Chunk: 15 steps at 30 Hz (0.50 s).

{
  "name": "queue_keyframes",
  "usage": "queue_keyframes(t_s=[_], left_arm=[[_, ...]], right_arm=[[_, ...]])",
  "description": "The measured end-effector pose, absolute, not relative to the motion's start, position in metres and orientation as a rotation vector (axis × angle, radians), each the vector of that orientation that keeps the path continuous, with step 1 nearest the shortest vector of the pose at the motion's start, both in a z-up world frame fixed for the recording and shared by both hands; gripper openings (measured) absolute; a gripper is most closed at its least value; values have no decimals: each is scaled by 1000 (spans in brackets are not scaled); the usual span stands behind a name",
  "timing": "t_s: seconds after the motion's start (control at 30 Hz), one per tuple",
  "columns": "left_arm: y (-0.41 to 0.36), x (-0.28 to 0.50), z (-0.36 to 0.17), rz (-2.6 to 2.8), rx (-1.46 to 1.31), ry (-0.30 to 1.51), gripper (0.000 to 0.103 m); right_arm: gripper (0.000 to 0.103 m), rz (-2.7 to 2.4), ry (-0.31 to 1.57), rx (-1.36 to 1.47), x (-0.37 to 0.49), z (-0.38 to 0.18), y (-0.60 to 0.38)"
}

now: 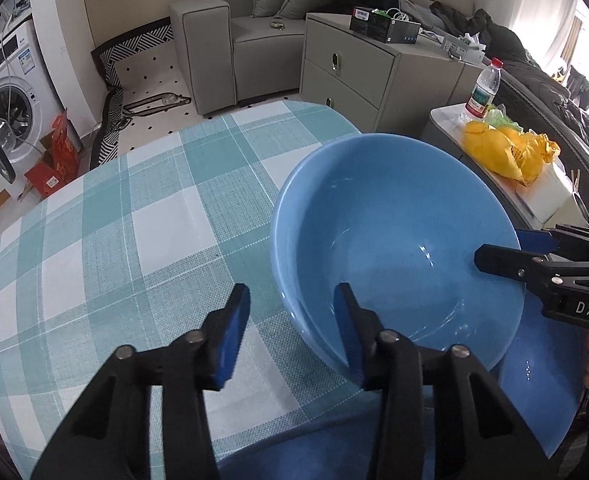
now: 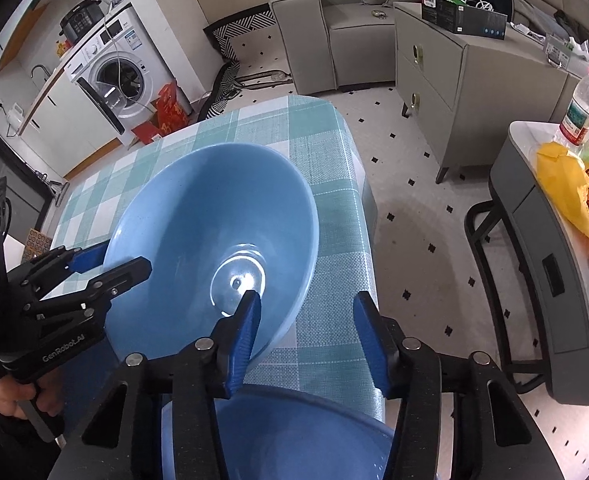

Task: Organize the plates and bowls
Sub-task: 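Close the left tool on a blue bowl rim while the right tool grips another bowl, then lift and carry the blue bowl with the left tool while the right tool carries its bowl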

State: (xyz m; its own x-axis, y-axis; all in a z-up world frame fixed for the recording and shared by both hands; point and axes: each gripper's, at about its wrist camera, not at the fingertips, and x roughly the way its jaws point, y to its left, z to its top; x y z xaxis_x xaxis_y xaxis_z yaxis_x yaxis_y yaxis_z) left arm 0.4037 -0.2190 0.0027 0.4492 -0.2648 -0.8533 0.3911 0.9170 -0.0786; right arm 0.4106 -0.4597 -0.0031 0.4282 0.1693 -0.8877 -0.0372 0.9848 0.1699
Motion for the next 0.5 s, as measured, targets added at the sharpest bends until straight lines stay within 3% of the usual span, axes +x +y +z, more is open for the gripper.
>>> queue_keyframes(t_s=[0.3,0.5], left_arm=[[-222,400,9,-411,155,1002,20],[-224,398,11,-409,169,987,16]], right_arm=[[28,147,1104,106,408,0,-452],[21,139,1085,86,408,1,-447]])
